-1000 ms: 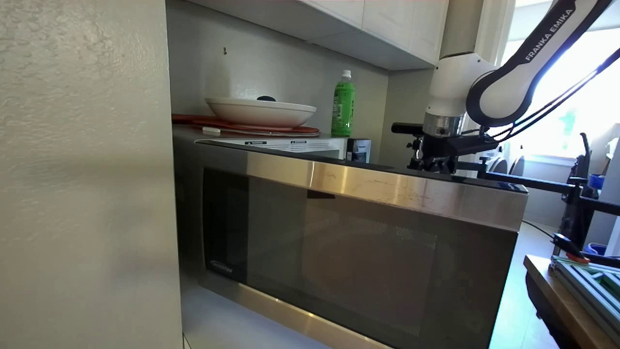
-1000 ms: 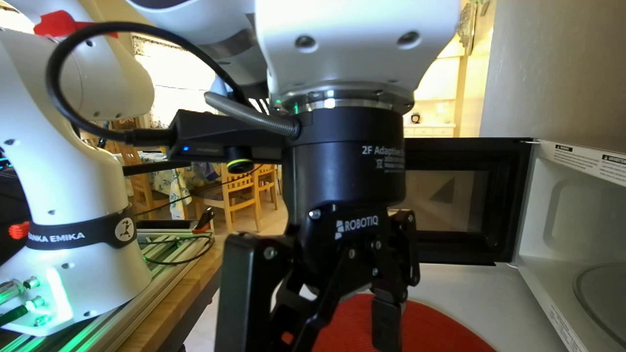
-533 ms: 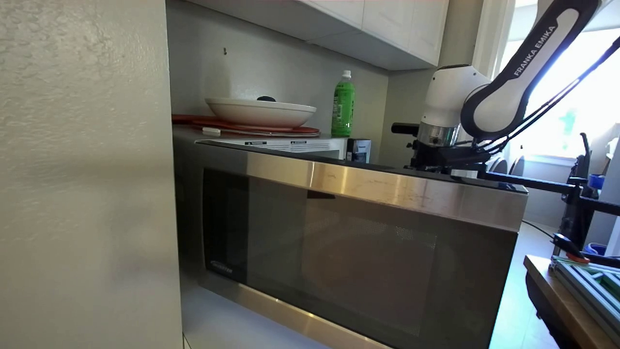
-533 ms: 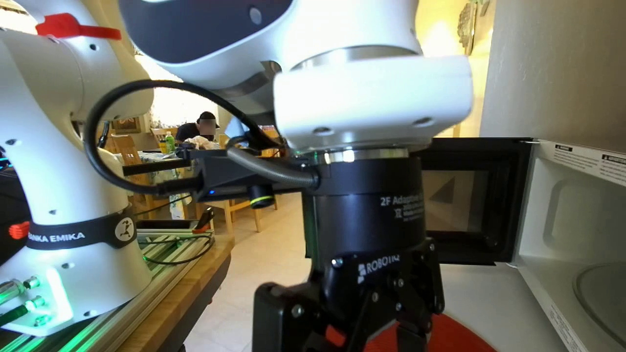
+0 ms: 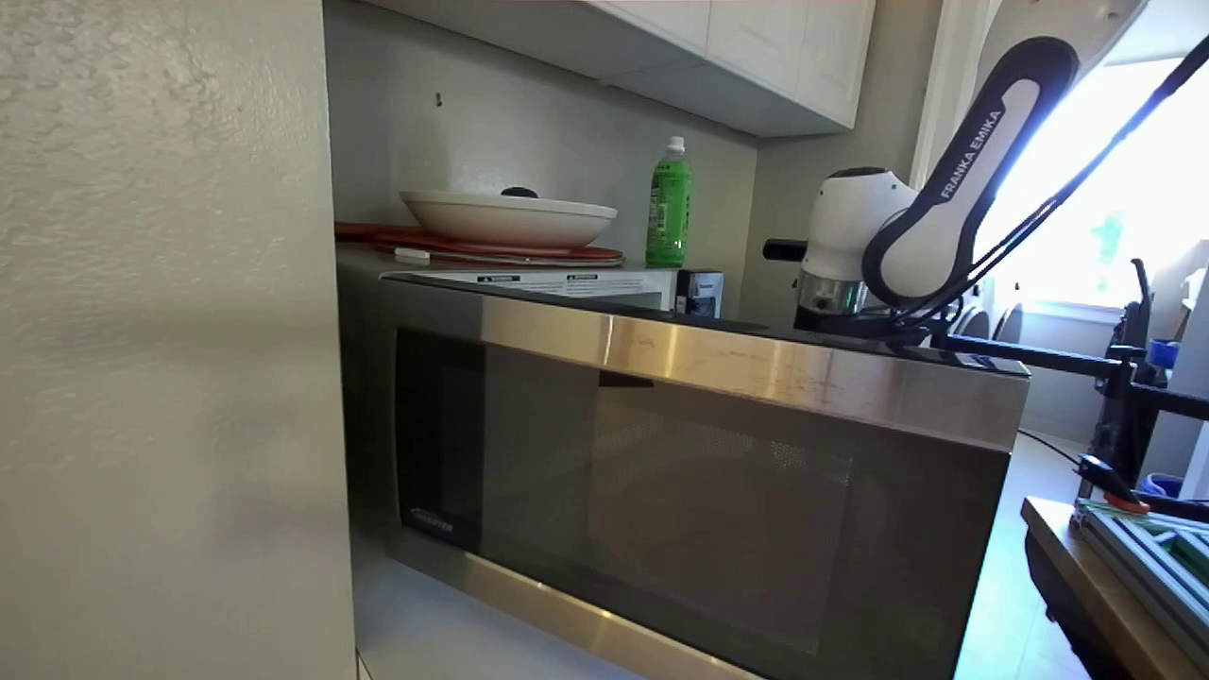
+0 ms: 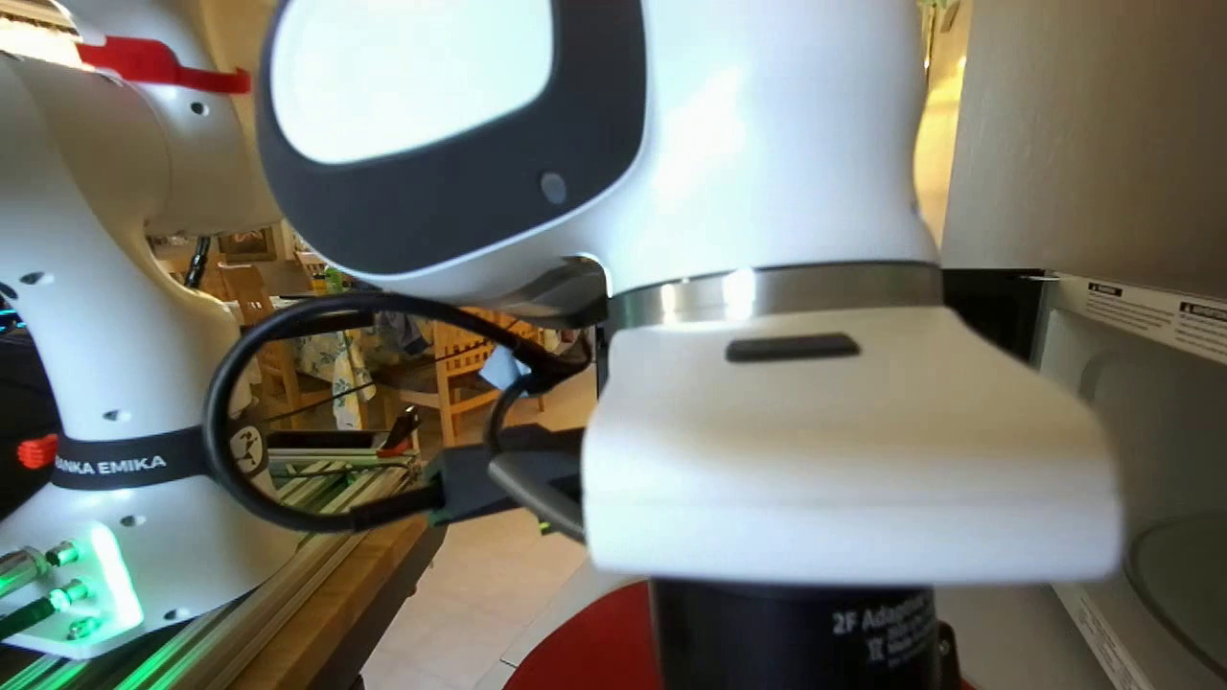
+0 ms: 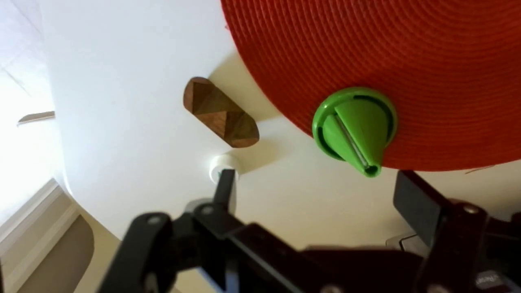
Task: Place the green cone shaped object on the far left side of the red mat in front of the microwave
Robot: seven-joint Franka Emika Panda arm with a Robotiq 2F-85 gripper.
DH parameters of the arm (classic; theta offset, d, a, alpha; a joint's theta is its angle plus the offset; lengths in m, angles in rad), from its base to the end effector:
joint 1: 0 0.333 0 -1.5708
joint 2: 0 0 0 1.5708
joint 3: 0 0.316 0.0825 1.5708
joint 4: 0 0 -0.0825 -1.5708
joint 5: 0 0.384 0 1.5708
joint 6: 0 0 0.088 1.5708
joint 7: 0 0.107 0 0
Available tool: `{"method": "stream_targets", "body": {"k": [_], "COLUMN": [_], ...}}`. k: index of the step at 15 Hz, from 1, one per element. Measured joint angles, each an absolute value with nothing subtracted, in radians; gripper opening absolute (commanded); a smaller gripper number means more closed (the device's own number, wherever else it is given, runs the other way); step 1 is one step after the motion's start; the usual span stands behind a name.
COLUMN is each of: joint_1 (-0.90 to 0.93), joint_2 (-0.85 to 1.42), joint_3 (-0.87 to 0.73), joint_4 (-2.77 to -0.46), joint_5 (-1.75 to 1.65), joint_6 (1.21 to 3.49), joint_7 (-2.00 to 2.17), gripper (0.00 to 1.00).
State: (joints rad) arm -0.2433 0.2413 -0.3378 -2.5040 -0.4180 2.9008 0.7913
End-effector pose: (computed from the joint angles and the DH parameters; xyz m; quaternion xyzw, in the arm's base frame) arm 0.4118 -0.2478 0.2084 0.8801 -0.4570 0.0856 0.0961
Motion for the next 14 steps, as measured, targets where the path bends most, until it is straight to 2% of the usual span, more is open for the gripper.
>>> {"method": "stream_targets", "body": {"k": [14], "joint_1": [-0.130], "joint_2": [0.404], "joint_3": [-0.378], "joint_4": [-2.429], "joint_5": [-0.049], "joint_6": [2.991], "joint_7": [0.709], "gripper": [1.00]}}
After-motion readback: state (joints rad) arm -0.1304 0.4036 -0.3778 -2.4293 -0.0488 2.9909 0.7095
